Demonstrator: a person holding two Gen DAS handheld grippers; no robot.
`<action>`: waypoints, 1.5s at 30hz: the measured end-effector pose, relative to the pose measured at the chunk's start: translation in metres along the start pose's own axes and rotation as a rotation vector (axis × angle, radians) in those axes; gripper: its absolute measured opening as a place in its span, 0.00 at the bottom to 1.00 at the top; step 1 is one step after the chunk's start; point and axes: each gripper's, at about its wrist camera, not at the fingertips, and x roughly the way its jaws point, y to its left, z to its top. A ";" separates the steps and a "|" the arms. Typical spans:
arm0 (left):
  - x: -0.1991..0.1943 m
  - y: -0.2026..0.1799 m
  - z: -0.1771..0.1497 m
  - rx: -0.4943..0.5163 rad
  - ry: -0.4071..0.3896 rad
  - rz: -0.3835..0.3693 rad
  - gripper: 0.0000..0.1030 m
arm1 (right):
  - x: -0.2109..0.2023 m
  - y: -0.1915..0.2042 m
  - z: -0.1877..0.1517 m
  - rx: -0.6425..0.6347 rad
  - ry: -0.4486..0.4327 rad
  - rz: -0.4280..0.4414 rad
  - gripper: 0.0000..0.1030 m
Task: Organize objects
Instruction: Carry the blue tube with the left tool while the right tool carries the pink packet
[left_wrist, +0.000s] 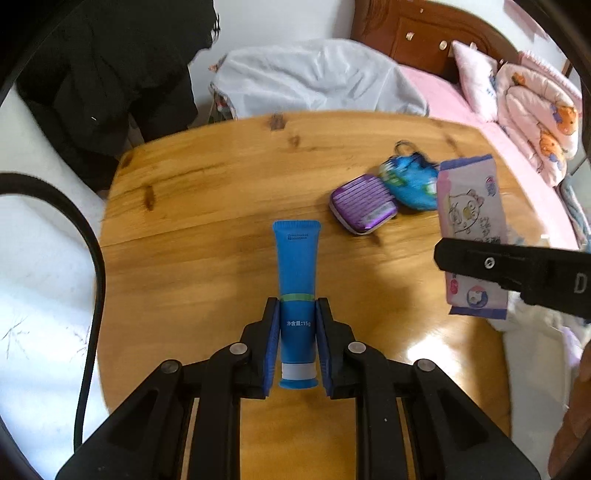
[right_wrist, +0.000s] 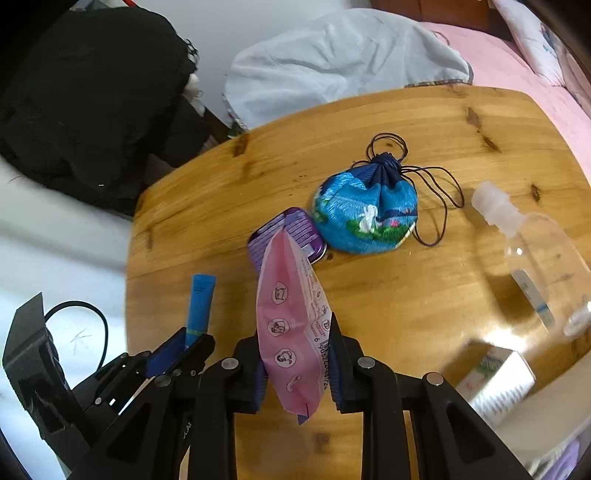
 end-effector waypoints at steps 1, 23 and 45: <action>-0.011 -0.002 -0.003 0.001 -0.012 -0.002 0.19 | -0.007 0.000 -0.004 -0.001 -0.006 0.011 0.26; -0.186 -0.097 -0.085 0.100 -0.202 -0.032 0.20 | -0.197 -0.011 -0.147 -0.058 -0.254 0.175 0.26; -0.210 -0.241 -0.103 0.296 -0.212 -0.225 0.20 | -0.322 -0.115 -0.251 0.048 -0.546 -0.002 0.26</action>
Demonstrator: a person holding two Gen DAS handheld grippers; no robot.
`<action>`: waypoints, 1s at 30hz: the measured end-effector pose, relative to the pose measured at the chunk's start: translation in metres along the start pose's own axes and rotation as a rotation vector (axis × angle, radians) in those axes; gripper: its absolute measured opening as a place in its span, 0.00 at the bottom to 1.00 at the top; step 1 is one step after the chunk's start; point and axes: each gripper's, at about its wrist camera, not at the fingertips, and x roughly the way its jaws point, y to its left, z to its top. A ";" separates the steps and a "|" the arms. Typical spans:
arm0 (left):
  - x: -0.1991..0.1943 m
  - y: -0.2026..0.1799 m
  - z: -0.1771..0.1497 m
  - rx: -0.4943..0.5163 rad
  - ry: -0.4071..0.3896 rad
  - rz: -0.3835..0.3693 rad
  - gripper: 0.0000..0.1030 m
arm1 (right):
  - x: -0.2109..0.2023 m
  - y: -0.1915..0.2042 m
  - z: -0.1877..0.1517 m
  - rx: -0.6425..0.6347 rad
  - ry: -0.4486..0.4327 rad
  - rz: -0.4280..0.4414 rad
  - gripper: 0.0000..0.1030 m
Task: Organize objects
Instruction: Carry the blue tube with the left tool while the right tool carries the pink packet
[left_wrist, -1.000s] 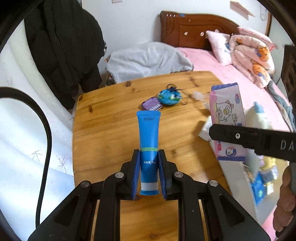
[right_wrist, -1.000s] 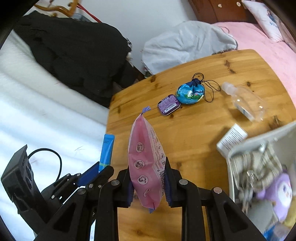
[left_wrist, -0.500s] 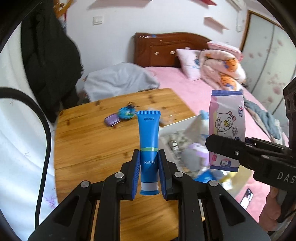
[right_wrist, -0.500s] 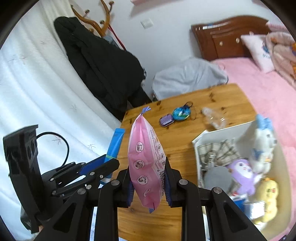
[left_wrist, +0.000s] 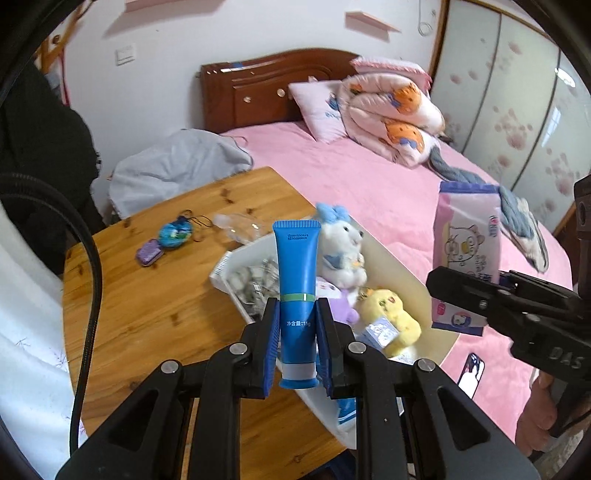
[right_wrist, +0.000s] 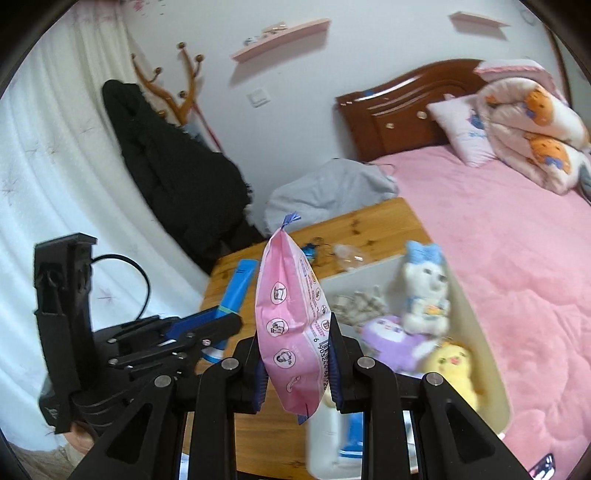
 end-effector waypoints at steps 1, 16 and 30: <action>0.005 -0.005 -0.001 0.009 0.013 -0.003 0.20 | 0.003 -0.007 -0.003 0.009 0.002 -0.023 0.26; 0.049 -0.058 -0.017 0.078 0.095 0.030 0.20 | 0.029 -0.084 -0.036 0.099 0.070 -0.233 0.26; 0.078 -0.071 -0.031 0.092 0.176 0.031 0.20 | 0.073 -0.107 -0.054 0.078 0.167 -0.415 0.29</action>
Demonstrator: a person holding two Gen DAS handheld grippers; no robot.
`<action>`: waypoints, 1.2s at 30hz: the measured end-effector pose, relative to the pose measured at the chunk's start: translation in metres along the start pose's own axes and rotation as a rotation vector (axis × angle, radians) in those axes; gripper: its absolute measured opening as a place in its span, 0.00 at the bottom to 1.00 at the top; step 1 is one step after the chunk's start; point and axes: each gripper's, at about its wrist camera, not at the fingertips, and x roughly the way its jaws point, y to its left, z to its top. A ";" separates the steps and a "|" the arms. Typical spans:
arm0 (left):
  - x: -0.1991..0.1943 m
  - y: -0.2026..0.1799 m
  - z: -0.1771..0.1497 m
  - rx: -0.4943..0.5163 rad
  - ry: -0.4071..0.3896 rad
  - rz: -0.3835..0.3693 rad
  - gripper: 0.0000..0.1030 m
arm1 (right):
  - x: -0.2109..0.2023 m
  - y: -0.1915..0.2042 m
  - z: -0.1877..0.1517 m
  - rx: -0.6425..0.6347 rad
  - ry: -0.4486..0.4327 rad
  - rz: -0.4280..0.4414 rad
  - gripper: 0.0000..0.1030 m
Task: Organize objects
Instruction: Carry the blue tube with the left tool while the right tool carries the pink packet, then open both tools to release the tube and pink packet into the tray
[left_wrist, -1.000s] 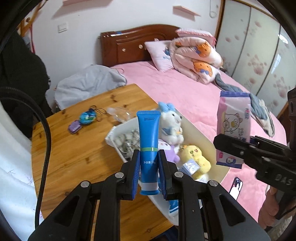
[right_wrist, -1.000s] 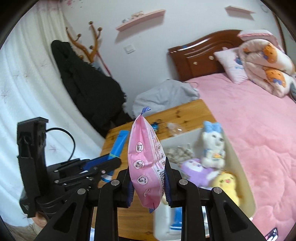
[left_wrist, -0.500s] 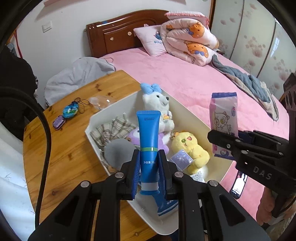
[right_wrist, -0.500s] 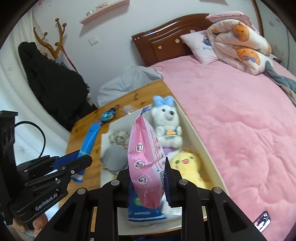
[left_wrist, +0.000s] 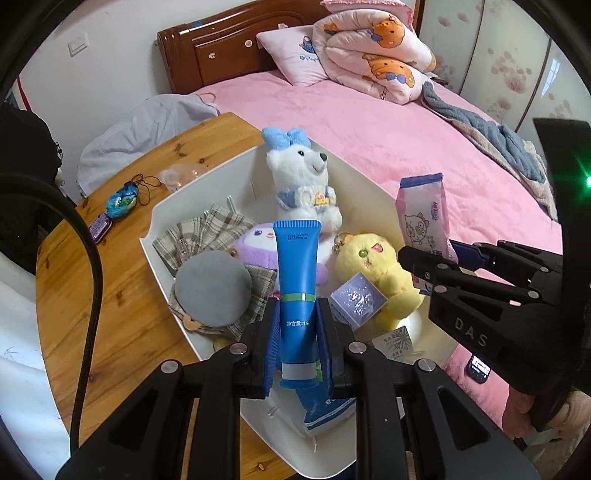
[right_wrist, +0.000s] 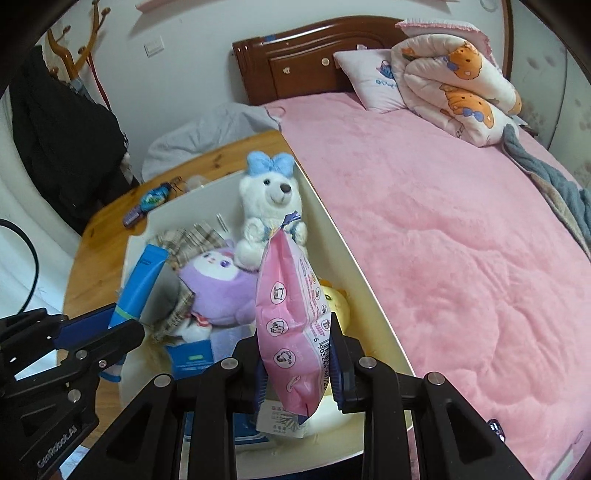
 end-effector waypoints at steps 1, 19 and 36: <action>0.002 -0.001 -0.001 0.003 0.006 0.000 0.20 | 0.003 -0.001 0.000 0.003 0.005 -0.006 0.29; 0.000 0.001 -0.005 0.024 -0.009 0.001 0.54 | 0.004 0.013 0.004 0.028 -0.007 -0.032 0.58; -0.019 0.011 -0.011 0.010 -0.048 0.001 0.54 | -0.010 0.033 0.006 0.076 -0.035 -0.085 0.58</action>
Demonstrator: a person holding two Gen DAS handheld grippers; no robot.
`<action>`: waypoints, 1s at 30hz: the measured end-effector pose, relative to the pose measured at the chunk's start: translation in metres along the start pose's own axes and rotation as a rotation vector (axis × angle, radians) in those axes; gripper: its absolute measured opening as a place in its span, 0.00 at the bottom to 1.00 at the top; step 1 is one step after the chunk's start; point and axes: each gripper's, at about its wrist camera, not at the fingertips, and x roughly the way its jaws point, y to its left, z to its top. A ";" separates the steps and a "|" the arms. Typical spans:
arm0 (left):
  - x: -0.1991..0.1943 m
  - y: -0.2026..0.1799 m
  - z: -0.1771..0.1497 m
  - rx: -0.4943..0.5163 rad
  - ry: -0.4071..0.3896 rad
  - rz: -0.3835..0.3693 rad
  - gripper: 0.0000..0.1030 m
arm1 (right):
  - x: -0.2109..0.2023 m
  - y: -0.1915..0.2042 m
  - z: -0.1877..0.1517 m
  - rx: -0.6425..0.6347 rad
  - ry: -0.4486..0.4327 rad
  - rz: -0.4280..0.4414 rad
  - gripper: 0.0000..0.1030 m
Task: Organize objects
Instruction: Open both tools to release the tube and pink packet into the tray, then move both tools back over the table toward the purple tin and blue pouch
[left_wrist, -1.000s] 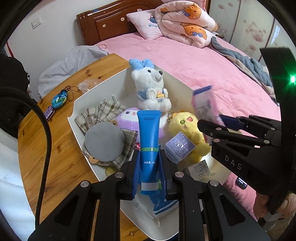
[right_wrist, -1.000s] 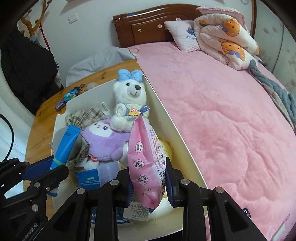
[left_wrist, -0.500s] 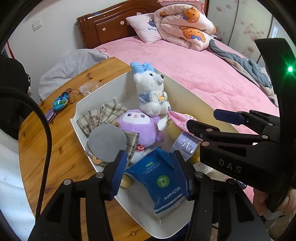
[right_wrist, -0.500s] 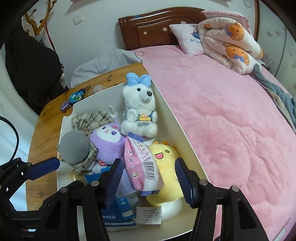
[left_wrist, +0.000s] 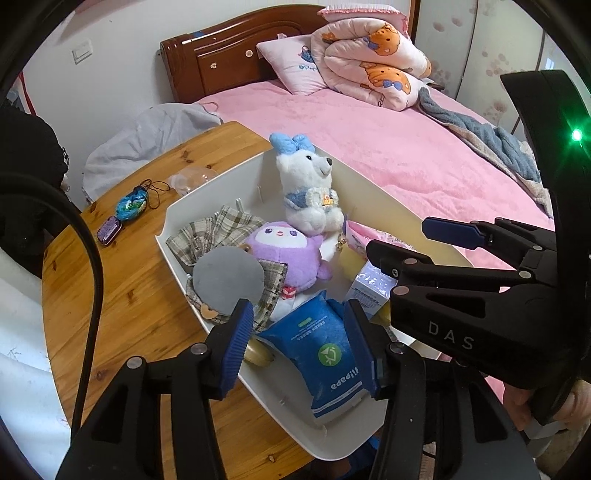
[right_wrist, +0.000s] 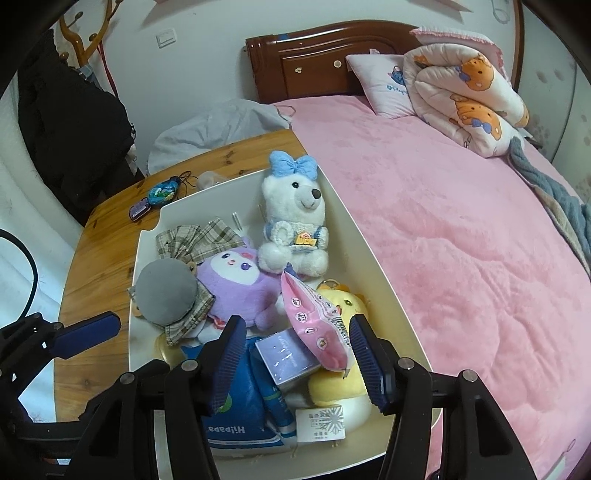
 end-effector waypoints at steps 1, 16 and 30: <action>-0.001 0.001 -0.001 -0.003 -0.004 -0.001 0.54 | -0.002 0.001 0.000 -0.002 -0.003 -0.002 0.58; -0.018 0.057 -0.019 -0.103 -0.047 0.042 0.54 | -0.014 0.043 0.005 -0.022 -0.035 -0.056 0.58; -0.025 0.191 -0.029 -0.345 -0.087 0.135 0.58 | 0.001 0.098 0.041 -0.105 -0.019 -0.031 0.58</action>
